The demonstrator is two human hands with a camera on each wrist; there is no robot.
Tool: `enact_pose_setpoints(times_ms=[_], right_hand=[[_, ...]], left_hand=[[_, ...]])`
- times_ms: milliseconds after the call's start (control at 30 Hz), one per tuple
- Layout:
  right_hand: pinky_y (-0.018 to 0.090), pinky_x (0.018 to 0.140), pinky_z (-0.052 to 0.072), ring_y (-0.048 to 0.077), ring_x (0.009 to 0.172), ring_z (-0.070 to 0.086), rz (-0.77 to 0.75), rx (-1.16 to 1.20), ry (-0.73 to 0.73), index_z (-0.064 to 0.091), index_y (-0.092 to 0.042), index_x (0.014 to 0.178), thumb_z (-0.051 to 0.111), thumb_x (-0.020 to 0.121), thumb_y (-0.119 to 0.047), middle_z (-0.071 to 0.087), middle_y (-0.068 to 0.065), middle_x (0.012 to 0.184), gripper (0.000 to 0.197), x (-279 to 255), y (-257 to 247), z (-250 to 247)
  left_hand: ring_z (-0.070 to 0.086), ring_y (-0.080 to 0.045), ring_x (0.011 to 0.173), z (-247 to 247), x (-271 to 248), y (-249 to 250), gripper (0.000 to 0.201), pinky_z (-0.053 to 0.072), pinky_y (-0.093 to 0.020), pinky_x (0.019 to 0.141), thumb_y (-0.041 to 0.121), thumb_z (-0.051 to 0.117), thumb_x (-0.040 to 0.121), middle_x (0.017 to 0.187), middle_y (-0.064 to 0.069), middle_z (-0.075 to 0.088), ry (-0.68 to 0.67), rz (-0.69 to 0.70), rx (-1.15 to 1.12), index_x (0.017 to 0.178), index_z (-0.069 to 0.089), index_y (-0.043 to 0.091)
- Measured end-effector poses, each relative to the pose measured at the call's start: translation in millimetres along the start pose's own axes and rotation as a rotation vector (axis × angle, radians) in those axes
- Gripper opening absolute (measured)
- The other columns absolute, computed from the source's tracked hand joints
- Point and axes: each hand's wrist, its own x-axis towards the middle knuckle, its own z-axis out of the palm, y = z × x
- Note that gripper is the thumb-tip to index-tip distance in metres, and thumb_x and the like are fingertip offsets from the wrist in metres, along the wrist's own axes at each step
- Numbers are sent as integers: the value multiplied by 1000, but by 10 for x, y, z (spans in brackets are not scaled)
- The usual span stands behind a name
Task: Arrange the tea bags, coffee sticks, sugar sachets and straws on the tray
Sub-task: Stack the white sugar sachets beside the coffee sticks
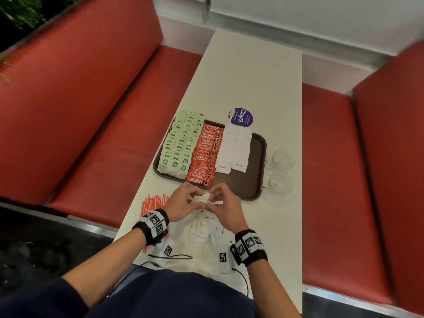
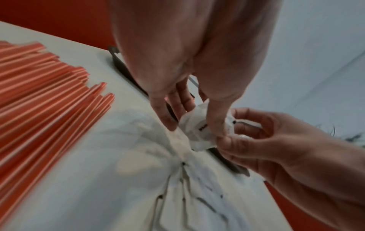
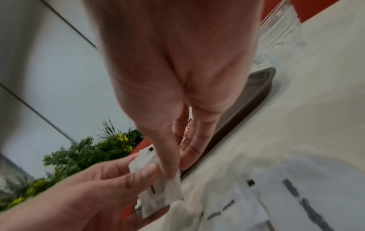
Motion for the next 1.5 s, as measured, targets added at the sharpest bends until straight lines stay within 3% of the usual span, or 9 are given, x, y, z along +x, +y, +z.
enact_pose_setpoints(times_ms=[133,267,367,700,900,1033,1267,1400,1500], right_hand=[[33,79,66,16,100,71,-32,84,3,63,-26,110,94,83,-11,72,-1,104,43,-96,-109,-136],[46,91,58,15,120,55,-9,-600,-89,48,-52,139,58,89,-87,53,-6,133,62,-281,-19,-146],[53,88,59,34,135,39,-102,-976,-247,23,-61,159,27,81,-106,35,11,151,90,-496,221,111],[32,35,44,32,95,59,-552,-1136,-231,51,-23,136,56,109,-36,46,14,122,31,-242,666,188],[46,77,50,33,99,57,-163,-636,-30,46,-21,129,42,116,-27,54,8,116,15,-60,280,208],[37,79,42,20,97,51,-260,-294,101,51,-24,122,43,117,-29,60,-2,112,11,-69,-273,178],[54,85,58,34,118,59,-230,-602,-6,32,-30,155,48,112,-47,57,9,134,50,-102,-730,265],[55,103,53,36,127,55,-107,-501,-85,22,-33,160,71,99,-47,53,14,141,80,-66,-755,46],[42,110,48,28,133,53,-42,-415,-180,27,-30,159,85,88,-41,54,9,143,92,-14,-758,-156]], left_hand=[[70,-5,104,-150,-170,113,29,54,-23,92,34,89,88,108,9,76,2,-37,-244,110,72,24],[71,-16,85,-261,-319,96,19,53,-34,79,17,79,96,100,3,80,110,-180,-394,104,62,17],[74,-29,83,-292,-386,69,16,52,-39,76,5,63,99,97,-8,82,122,-258,-513,102,49,12],[66,-29,71,-315,-483,160,29,55,-40,75,3,48,98,79,-13,71,82,-275,-556,115,63,21],[74,-35,80,-309,-465,253,28,56,-44,82,6,48,101,93,-22,70,15,-336,-653,123,64,12],[74,-39,94,-255,-374,349,44,58,-50,92,50,63,101,109,-24,69,-100,-457,-905,123,62,13],[69,-28,129,-148,-237,744,75,48,-57,116,84,51,93,137,-8,73,-202,-502,-1227,138,73,27],[78,-23,102,-107,-196,712,58,64,-40,77,64,55,103,120,-6,79,-179,-530,-1188,138,72,22],[75,-26,103,-81,-162,633,51,61,-40,80,54,56,105,128,-12,75,-205,-515,-1222,139,72,19]])
